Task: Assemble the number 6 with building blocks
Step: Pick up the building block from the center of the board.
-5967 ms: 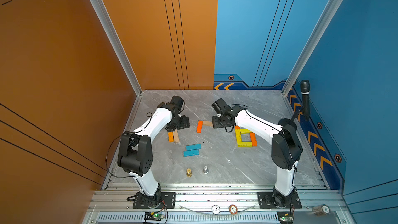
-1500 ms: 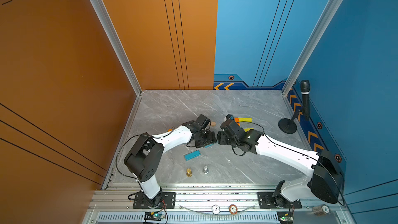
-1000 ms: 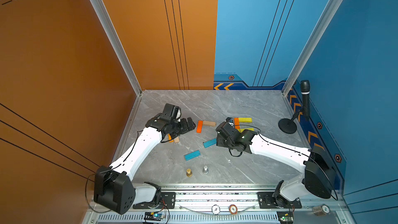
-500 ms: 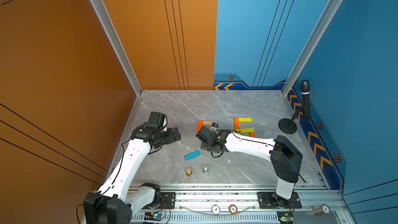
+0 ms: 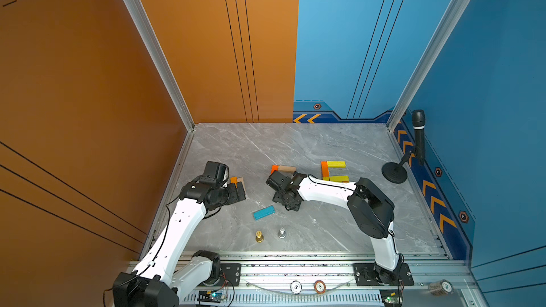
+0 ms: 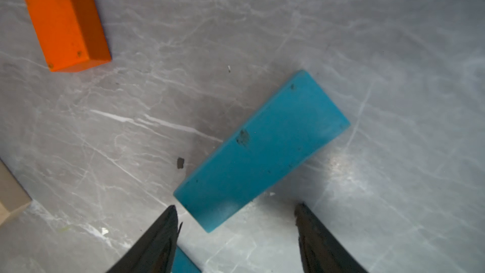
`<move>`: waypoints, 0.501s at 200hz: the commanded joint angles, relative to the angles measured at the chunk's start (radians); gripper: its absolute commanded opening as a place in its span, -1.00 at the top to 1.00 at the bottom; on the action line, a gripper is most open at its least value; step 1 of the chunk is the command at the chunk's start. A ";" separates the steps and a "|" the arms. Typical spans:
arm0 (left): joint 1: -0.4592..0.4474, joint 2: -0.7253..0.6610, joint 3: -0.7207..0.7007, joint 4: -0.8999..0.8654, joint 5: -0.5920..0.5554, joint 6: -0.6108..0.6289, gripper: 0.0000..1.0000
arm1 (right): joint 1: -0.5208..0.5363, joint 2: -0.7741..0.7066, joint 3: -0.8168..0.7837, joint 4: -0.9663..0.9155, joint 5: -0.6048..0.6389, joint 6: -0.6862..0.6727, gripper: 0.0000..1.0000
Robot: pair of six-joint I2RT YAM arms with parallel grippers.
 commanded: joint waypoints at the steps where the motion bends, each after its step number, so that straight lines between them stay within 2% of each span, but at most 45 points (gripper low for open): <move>1: -0.008 -0.002 -0.013 0.017 0.009 0.005 -0.97 | -0.015 0.026 0.029 -0.076 -0.002 0.076 -0.45; 63: -0.008 -0.002 -0.013 0.020 0.010 0.004 -0.97 | -0.026 0.121 0.143 -0.200 0.020 0.110 -0.37; 100: -0.006 -0.002 -0.015 0.020 0.018 0.004 -0.97 | -0.026 0.147 0.184 -0.240 0.019 0.073 -0.23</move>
